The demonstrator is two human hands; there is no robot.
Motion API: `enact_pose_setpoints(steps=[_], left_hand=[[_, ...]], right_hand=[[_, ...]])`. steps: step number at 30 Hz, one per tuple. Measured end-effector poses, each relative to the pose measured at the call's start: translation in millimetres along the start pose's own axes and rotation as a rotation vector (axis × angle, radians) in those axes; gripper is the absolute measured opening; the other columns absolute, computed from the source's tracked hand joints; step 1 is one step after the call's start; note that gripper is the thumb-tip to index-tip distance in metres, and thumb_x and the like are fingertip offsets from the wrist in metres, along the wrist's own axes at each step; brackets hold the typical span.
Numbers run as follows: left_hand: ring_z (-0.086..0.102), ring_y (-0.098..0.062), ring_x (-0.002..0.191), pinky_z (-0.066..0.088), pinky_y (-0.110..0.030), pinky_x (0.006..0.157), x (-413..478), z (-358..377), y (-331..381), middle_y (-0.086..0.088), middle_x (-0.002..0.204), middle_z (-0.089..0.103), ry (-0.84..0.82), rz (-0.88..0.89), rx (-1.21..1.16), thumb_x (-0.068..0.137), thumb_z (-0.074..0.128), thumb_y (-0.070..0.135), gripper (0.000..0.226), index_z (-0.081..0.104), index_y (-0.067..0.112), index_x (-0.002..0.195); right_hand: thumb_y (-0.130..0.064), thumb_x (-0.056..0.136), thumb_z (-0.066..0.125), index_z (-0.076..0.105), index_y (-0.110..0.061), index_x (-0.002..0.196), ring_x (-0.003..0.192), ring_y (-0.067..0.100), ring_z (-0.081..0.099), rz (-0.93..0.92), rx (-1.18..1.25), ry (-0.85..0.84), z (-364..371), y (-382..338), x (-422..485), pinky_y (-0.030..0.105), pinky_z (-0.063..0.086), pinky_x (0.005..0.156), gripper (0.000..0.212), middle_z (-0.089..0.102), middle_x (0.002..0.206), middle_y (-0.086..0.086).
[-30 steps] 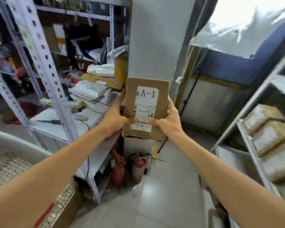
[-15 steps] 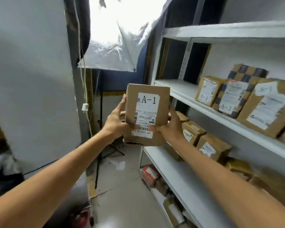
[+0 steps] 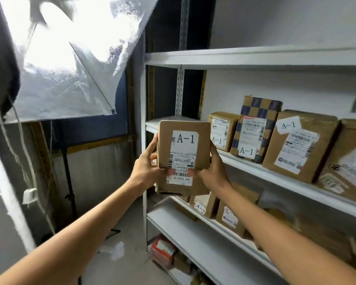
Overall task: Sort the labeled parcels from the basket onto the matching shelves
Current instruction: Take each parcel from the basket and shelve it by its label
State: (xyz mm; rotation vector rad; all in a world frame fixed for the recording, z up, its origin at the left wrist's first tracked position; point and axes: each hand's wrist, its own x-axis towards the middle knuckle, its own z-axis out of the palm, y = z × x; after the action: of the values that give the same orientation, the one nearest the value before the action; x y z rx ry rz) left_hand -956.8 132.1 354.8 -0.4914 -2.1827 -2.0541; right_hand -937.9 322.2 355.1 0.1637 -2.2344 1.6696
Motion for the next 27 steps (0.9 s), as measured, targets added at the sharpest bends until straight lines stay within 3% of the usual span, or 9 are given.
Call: enact_pose_setpoints(steps=[5,10,12,15,17,21,27], left_hand=[[0.066,-0.020,0.106,0.055,-0.049,0.088,79.6,-6.8,-12.0,0.000,0.114,0.068,-0.059,0.043,0.003,0.070,0.076,-0.008,0.110,0.020,0.051,0.144],[0.065,-0.022,0.109,0.054,-0.050,0.089,162.9,-16.5,-17.5,-0.005,0.117,0.067,-0.098,0.076,0.005,0.073,0.074,-0.008,0.111,0.015,0.052,0.144],[0.062,-0.026,0.113,0.053,-0.053,0.090,189.8,-18.2,-19.8,-0.008,0.124,0.063,-0.121,0.093,0.014,0.070,0.078,0.000,0.110,0.016,0.059,0.139],[0.061,-0.028,0.115,0.051,-0.055,0.091,224.9,-20.7,-28.0,-0.008,0.128,0.060,-0.169,0.095,0.015,0.072,0.077,0.005,0.103,0.018,0.060,0.135],[0.061,-0.028,0.115,0.050,-0.059,0.091,246.1,-23.3,-36.4,-0.008,0.128,0.061,-0.200,0.088,-0.005,0.075,0.076,0.005,0.099,0.019,0.060,0.135],[0.062,-0.026,0.113,0.051,-0.058,0.089,285.9,-31.8,-43.9,-0.004,0.126,0.062,-0.259,0.090,0.008,0.079,0.071,0.001,0.097,0.019,0.053,0.143],[0.064,-0.020,0.104,0.059,-0.036,0.077,340.0,-46.6,-36.5,0.000,0.119,0.061,-0.337,0.153,-0.023,0.077,0.068,-0.008,0.093,0.025,0.040,0.144]], right_hand=[[0.004,0.067,0.079,0.027,-0.026,0.146,0.126,0.021,0.048,-0.023,-0.010,0.047,9.3,12.1,71.6,0.042,0.044,0.102,0.098,0.054,0.133,0.001],[0.001,0.069,0.080,0.023,-0.022,0.148,0.120,0.016,0.050,-0.069,-0.030,0.082,18.9,19.6,146.9,0.029,0.046,0.093,0.100,0.054,0.132,0.002],[0.003,0.071,0.078,0.021,-0.017,0.148,0.115,0.011,0.049,-0.057,-0.004,0.094,20.8,23.2,170.3,0.017,0.048,0.089,0.098,0.053,0.131,0.002],[0.012,0.076,0.069,0.011,-0.010,0.151,0.112,0.006,0.042,0.003,0.046,0.102,26.2,30.5,196.7,-0.004,0.041,0.069,0.098,0.047,0.129,0.002],[0.015,0.076,0.067,0.009,-0.009,0.151,0.117,0.011,0.044,0.026,0.051,0.121,30.7,35.4,214.0,0.002,0.042,0.078,0.097,0.046,0.135,0.006],[0.006,0.076,0.073,0.011,-0.013,0.151,0.125,0.019,0.048,0.051,0.013,0.237,46.3,47.3,243.9,0.027,0.044,0.095,0.099,0.049,0.136,0.007],[0.001,0.079,0.072,0.000,-0.022,0.152,0.119,0.006,0.040,0.035,0.007,0.354,67.3,45.9,279.1,0.028,0.040,0.098,0.106,0.042,0.142,0.002]])
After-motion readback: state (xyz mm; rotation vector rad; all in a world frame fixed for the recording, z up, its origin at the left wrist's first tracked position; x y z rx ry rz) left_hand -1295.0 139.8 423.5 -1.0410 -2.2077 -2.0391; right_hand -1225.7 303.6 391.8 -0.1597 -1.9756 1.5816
